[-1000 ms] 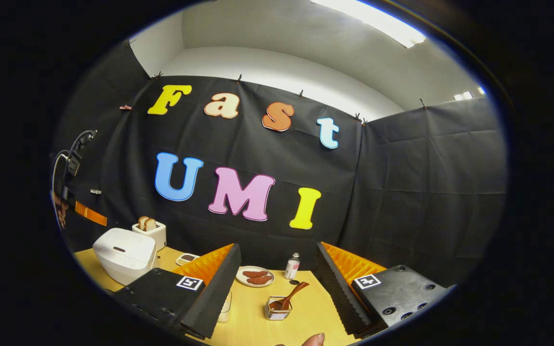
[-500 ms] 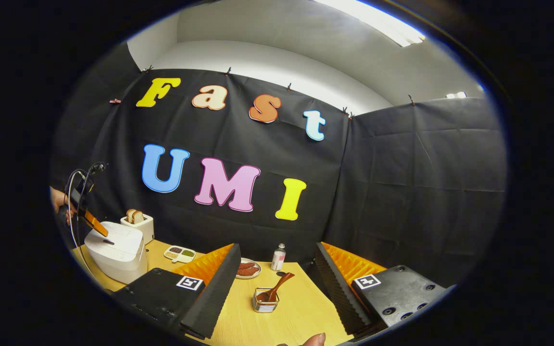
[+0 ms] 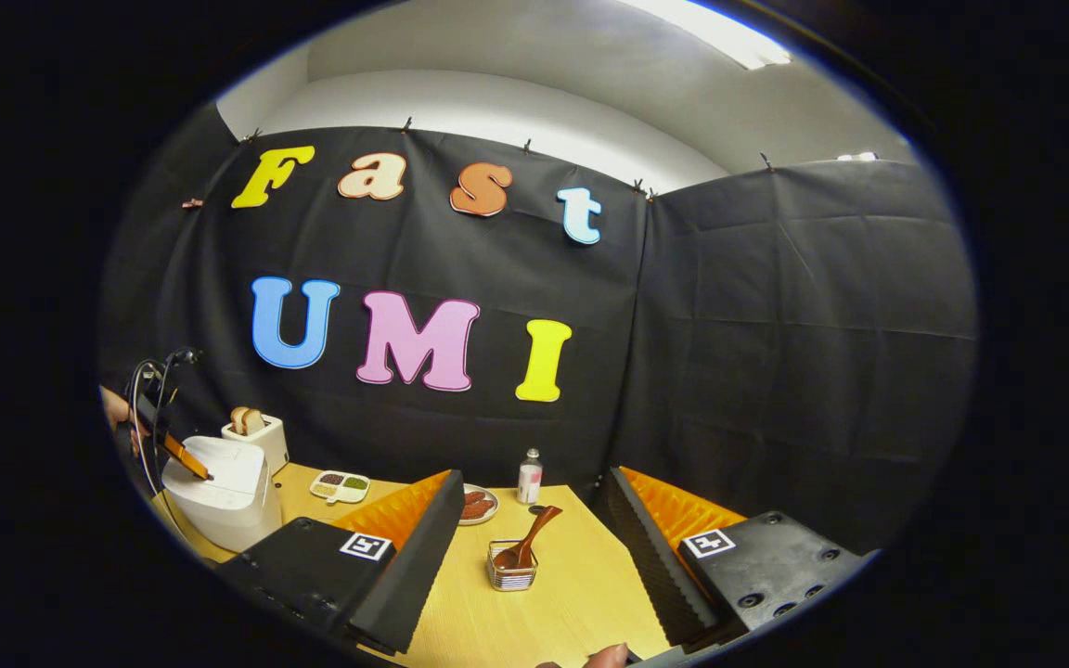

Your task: Close the left gripper, press the button to open the rice cooker; take a wooden spoon from the chopstick holder with the right hand, scoop a spoonful of rice and pour it into the rice cooker, then put the wooden spoon back into the chopstick holder.

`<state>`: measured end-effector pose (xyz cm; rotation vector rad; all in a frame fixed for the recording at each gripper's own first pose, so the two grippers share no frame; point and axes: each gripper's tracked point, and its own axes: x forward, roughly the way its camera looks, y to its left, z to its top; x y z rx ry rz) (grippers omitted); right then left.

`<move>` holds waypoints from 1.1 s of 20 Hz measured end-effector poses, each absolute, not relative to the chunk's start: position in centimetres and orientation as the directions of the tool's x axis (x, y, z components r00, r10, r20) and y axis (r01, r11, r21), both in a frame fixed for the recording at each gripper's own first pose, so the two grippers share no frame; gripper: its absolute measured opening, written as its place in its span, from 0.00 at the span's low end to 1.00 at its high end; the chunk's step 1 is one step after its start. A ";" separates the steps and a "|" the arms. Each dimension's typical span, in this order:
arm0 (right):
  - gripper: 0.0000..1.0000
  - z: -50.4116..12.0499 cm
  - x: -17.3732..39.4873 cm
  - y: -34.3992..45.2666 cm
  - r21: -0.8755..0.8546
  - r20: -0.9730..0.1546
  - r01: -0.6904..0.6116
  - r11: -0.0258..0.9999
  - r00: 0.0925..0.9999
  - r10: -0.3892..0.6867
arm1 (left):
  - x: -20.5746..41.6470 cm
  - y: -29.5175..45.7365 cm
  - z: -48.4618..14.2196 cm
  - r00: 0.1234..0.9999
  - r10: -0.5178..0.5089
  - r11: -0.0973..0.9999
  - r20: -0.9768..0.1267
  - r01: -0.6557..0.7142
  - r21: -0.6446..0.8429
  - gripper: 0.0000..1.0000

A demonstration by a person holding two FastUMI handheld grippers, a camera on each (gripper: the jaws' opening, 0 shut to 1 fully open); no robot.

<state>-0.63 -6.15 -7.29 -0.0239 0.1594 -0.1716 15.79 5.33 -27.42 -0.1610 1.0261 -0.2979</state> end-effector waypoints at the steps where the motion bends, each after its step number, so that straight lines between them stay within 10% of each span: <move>1: 0.98 -7.5 -0.5 -6.1 -0.036 -0.160 0.168 0.985 0.972 -0.172 | 16.1 5.4 -27.3 0.483 -0.320 0.947 -0.815 0.157 -0.279 0.07; 11: 0.98 -7.4 -0.3 -6.0 -0.038 -0.163 0.168 0.985 0.972 -0.172 | 20.8 6.3 -13.3 0.867 -0.151 0.970 -0.475 0.224 0.099 0.13; 15: 0.98 -7.6 -0.3 -5.6 -0.030 -0.168 0.142 0.989 0.975 -0.145 | 19.5 4.9 -8.8 0.922 -0.141 0.958 -0.361 0.219 0.185 0.93; 22: 0.98 -9.7 2.3 -7.6 0.010 -0.180 0.062 0.998 0.982 -0.059 | 13.8 1.7 -6.4 0.958 -0.098 0.985 -0.270 0.132 0.111 0.97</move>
